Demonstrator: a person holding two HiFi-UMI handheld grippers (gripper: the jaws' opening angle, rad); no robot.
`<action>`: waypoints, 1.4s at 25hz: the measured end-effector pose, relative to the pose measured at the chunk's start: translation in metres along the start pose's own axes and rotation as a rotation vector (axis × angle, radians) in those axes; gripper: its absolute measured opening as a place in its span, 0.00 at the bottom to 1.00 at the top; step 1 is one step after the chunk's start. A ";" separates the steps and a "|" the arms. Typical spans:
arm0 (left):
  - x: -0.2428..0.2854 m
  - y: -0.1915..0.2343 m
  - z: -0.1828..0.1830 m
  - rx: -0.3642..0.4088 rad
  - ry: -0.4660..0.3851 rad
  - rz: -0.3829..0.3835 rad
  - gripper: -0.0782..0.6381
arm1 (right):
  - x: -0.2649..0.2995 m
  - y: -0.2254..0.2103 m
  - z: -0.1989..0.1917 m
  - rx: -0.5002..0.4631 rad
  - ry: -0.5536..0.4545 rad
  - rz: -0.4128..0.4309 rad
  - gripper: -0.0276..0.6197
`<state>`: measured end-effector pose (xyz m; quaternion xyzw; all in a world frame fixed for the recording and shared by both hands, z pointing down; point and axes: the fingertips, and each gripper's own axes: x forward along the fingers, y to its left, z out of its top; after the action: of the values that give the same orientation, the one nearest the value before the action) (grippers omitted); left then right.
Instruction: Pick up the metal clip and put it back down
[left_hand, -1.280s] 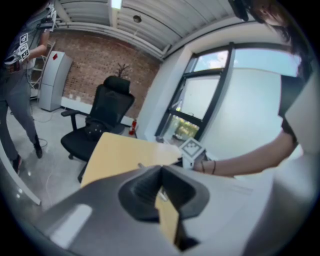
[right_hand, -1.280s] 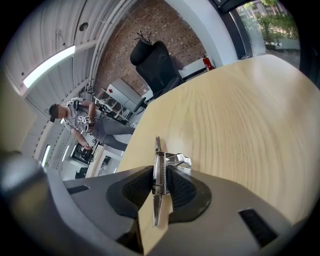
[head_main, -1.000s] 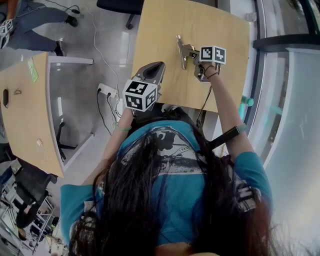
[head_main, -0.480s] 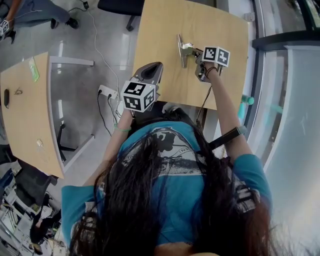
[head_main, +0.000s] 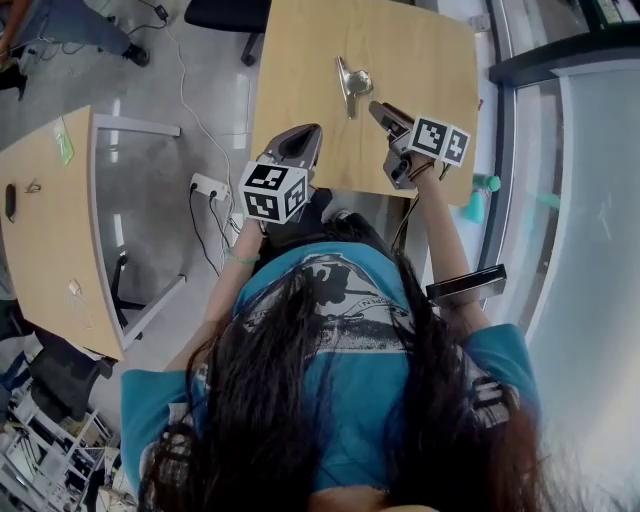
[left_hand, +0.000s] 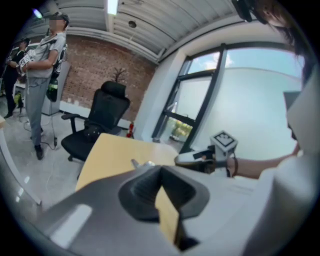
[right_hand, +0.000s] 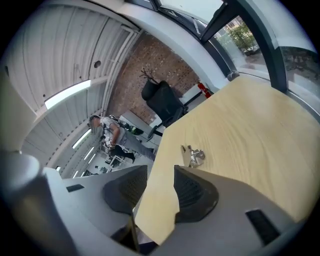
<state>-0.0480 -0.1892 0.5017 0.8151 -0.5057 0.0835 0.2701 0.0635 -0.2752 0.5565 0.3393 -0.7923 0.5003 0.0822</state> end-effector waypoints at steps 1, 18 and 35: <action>-0.003 -0.006 -0.002 0.004 -0.002 -0.003 0.11 | -0.009 0.010 -0.005 -0.008 -0.008 0.021 0.31; -0.074 -0.071 -0.047 -0.014 -0.023 0.109 0.11 | -0.135 0.077 -0.111 -0.075 -0.077 0.122 0.08; -0.128 -0.089 -0.070 0.014 -0.019 0.089 0.11 | -0.145 0.091 -0.162 -0.046 -0.062 0.098 0.08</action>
<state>-0.0219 -0.0221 0.4767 0.7944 -0.5435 0.0913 0.2554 0.0828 -0.0468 0.5000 0.3137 -0.8214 0.4747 0.0406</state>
